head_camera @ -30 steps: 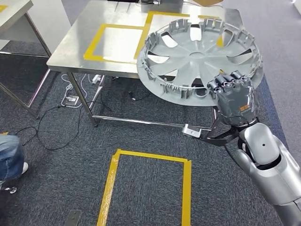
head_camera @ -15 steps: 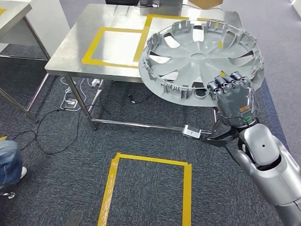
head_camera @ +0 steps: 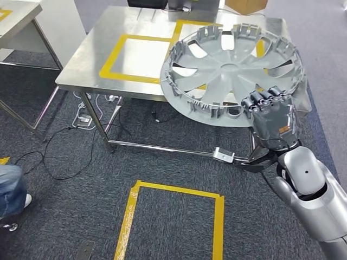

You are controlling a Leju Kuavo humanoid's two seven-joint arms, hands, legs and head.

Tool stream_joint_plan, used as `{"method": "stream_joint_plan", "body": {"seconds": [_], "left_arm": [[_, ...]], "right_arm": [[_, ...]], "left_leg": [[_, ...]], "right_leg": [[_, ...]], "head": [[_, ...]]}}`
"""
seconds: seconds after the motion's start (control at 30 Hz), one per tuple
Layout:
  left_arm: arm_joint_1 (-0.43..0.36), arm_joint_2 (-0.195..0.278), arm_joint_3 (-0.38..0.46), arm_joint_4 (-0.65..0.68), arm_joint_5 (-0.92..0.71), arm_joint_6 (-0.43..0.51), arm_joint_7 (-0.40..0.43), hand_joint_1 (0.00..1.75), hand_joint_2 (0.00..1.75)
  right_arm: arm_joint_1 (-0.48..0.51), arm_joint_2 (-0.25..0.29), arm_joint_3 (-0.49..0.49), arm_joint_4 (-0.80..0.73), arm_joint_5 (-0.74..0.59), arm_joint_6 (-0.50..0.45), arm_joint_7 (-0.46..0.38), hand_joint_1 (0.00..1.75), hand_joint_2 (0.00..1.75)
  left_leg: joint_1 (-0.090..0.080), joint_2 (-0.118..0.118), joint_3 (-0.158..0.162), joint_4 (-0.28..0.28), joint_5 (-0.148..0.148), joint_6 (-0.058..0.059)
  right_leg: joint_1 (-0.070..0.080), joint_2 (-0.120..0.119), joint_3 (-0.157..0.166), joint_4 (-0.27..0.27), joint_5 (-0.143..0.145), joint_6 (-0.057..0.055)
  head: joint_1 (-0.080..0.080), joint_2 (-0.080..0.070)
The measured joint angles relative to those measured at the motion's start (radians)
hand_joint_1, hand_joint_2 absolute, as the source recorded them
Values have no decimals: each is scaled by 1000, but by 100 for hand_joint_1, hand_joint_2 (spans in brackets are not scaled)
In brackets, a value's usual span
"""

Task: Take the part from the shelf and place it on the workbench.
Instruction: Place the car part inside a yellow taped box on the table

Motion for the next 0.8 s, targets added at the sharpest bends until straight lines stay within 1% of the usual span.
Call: {"method": "stream_joint_plan", "body": {"seconds": [0.03,0.07,0.1,0.13,0.17,0.2,0.23,0.27,0.3,0.33,0.37,0.4,0.43,0.5,0.53,0.57,0.6,0.63,0.67,0.7,0.73,0.77,0.8], "left_arm": [[0,0,0,0,0,0,0,0,175],[-1,0,0,0,0,0,0,0,175],[-1,1,0,0,0,0,0,0,175],[-3,1,0,0,0,0,0,0,175],[-3,2,0,0,0,-1,0,0,175],[-2,2,0,0,0,-1,0,0,175],[0,2,0,0,0,-1,0,0,175],[1,2,0,0,-1,-2,0,0,175],[2,2,0,0,-1,-2,0,0,175],[2,2,0,0,-1,-2,0,0,175],[2,2,0,0,-1,-2,0,0,175],[3,2,0,0,-1,-1,0,0,175],[4,3,0,0,-2,-1,0,0,175],[7,6,0,0,-2,-1,1,0,175],[8,7,0,0,-2,-1,2,0,175],[8,7,-1,0,-2,-1,3,0,175],[7,7,-1,0,-3,-1,3,0,175],[6,7,-2,0,-3,0,3,0,175],[4,7,-2,0,-4,0,3,0,175],[2,7,-2,0,-4,0,2,0,175],[1,7,-2,0,-4,0,2,0,175],[1,7,-2,0,-5,0,2,0,175],[3,6,-2,0,-6,0,3,0,175]], "right_arm": [[1,0,-1,-1,0,0,0,175,175],[2,-1,-2,-2,0,0,0,175,175],[2,-1,-3,-2,0,0,0,175,175],[3,-2,-4,-2,0,0,1,175,175],[3,-2,-4,-2,-1,0,2,175,175],[3,-2,-5,-2,-1,0,2,175,175],[4,-2,-5,-2,-1,0,2,175,175],[6,-2,-5,-2,-1,-1,2,175,175],[9,-2,-5,-2,-1,-1,2,175,175],[11,-2,-5,-2,-1,-1,1,175,175],[14,-2,-5,-2,-1,-1,1,175,175],[15,-2,-5,-2,-1,-1,2,175,175],[15,-2,-5,-2,-1,-1,2,175,175],[16,-2,-5,-1,-1,-2,2,175,175],[16,-2,-5,-2,-1,-2,2,175,175],[17,-2,-6,-2,-1,-2,2,175,175],[17,-2,-7,-3,-2,-3,2,175,175],[17,-3,-9,-4,-2,-2,2,175,175],[17,-3,-10,-4,-3,-2,1,175,175],[17,-4,-11,-4,-3,-2,1,175,175],[16,-5,-12,-4,-3,-2,1,175,175],[16,-5,-12,-4,-2,-2,1,175,175],[17,-5,-12,-4,-2,-2,1,175,175]], "left_leg": [[0,0,2,3,-2,-5],[0,1,-3,17,2,-9],[0,2,-15,46,7,-14],[1,2,-43,92,7,-19],[3,3,-80,153,-3,-25],[4,3,-119,211,-26,-30],[6,3,-155,259,-54,-33],[6,3,-181,284,-76,-34],[6,3,-193,280,-81,-33],[6,3,-195,255,-71,-30],[5,3,-190,223,-52,-27],[3,4,-180,172,-13,-21],[-1,4,-172,119,39,-12],[-10,6,-159,38,110,2],[-14,7,-155,19,122,8],[-15,8,-147,15,115,10],[-13,7,-137,7,116,13],[-11,6,-125,-3,114,18],[-8,5,-111,-11,111,23],[-5,4,-99,-17,106,27],[-5,3,-88,-20,97,30],[-5,2,-78,-21,88,32],[-5,1,-66,-21,76,32]], "right_leg": [[0,1,9,-5,-2,-9],[-1,1,15,-7,0,-16],[-3,0,24,-8,-5,-22],[-5,0,33,-10,-11,-28],[-6,-1,43,-11,-19,-33],[-6,-1,52,-11,-27,-37],[-6,0,63,-11,-37,-38],[-6,2,76,-11,-47,-38],[-6,3,90,-11,-58,-38],[-5,4,105,-11,-69,-37],[-5,4,118,-11,-78,-36],[-4,4,130,-12,-87,-34],[-4,4,138,-12,-96,-32],[-3,6,152,-15,-115,-21],[-3,7,157,-16,-119,-15],[-3,8,163,-17,-117,-7],[-4,8,159,-10,-112,-1],[-5,7,148,15,-102,4],[-5,7,121,56,-94,7],[-5,7,82,112,-97,8],[-5,7,40,171,-112,10],[-5,7,-2,218,-142,11],[-5,7,-36,245,-175,14]], "head": [[0,0],[0,0],[-1,0],[-1,0],[-1,0],[-1,0],[-1,0],[-1,0],[-1,0],[-2,0],[-2,0],[-2,0],[-1,0],[-1,0],[0,0],[0,0],[0,0],[1,0],[1,0],[2,0],[3,0],[3,0],[4,0]]}}
